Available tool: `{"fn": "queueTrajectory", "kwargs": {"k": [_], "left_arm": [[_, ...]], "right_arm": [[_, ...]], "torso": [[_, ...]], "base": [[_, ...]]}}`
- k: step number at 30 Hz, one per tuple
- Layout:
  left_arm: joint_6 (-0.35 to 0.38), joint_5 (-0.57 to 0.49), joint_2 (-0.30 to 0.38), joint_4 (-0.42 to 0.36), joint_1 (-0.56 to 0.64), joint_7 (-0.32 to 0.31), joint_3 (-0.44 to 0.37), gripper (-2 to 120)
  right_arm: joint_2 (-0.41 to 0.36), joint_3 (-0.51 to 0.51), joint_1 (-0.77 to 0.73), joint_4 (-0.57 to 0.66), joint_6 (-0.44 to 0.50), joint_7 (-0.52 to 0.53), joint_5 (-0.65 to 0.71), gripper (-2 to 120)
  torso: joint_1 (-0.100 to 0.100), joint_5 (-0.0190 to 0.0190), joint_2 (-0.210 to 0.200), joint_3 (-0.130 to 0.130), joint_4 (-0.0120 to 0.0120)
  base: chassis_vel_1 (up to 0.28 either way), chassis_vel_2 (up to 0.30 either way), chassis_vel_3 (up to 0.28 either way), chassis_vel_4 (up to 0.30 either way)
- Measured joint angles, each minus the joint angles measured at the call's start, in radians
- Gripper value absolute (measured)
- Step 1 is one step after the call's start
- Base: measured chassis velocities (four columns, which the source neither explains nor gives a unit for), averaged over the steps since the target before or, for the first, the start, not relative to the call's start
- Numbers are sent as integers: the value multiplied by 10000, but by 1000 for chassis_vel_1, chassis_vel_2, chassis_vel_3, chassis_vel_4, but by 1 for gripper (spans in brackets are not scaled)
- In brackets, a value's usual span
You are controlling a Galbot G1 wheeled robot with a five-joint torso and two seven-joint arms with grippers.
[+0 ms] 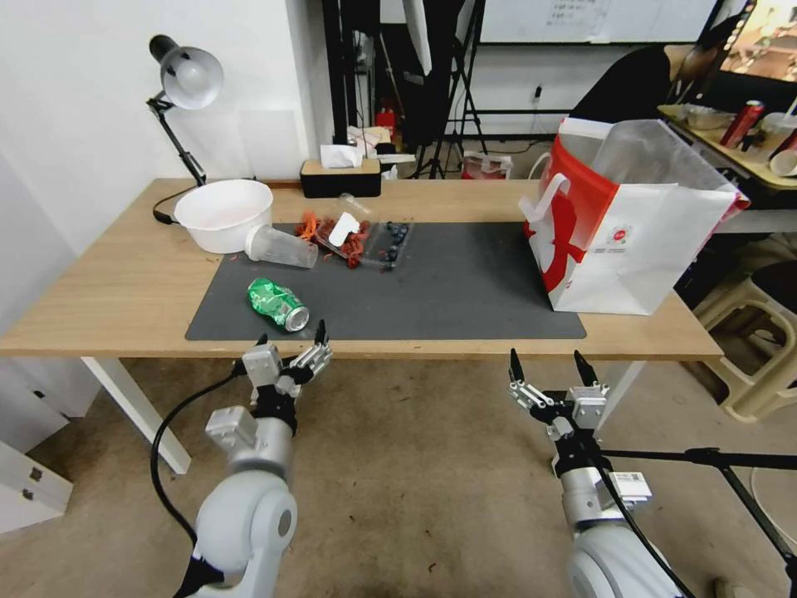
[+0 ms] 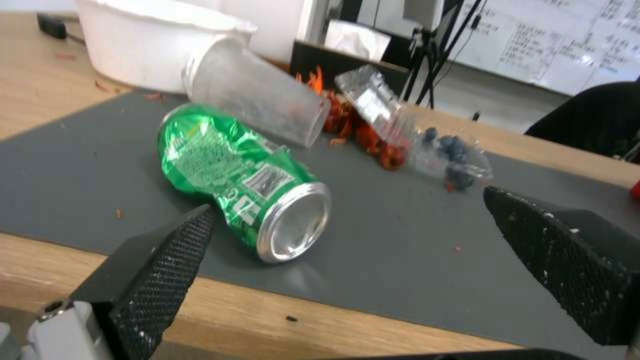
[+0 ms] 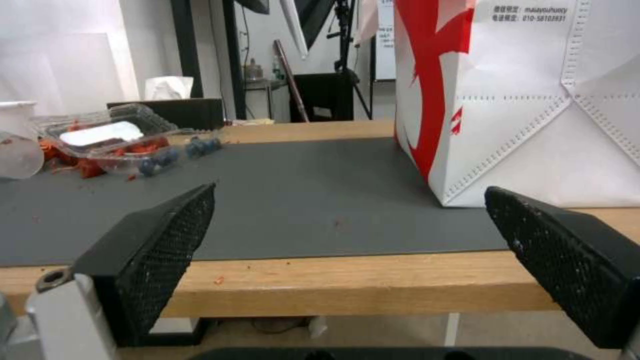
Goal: Pick up the trash from the table and place it into the takeout bag.
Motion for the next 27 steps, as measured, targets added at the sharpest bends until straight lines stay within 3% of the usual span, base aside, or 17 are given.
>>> {"fn": "queueTrajectory", "kwargs": {"k": [11, 27], "left_arm": [[835, -654, 673, 803, -1210, -872, -39, 97], [749, -3, 710, 1719, -1884, -1007, 181, 96]], "right_arm": [[163, -69, 14, 22, -177, 96, -236, 100], [284, -73, -60, 33, -196, 130, -334, 100]], "torso": [[0, 0, 0, 0, 0], [0, 0, 0, 0, 0]], "base": [[0, 0, 0, 0], [0, 0, 0, 0]]}}
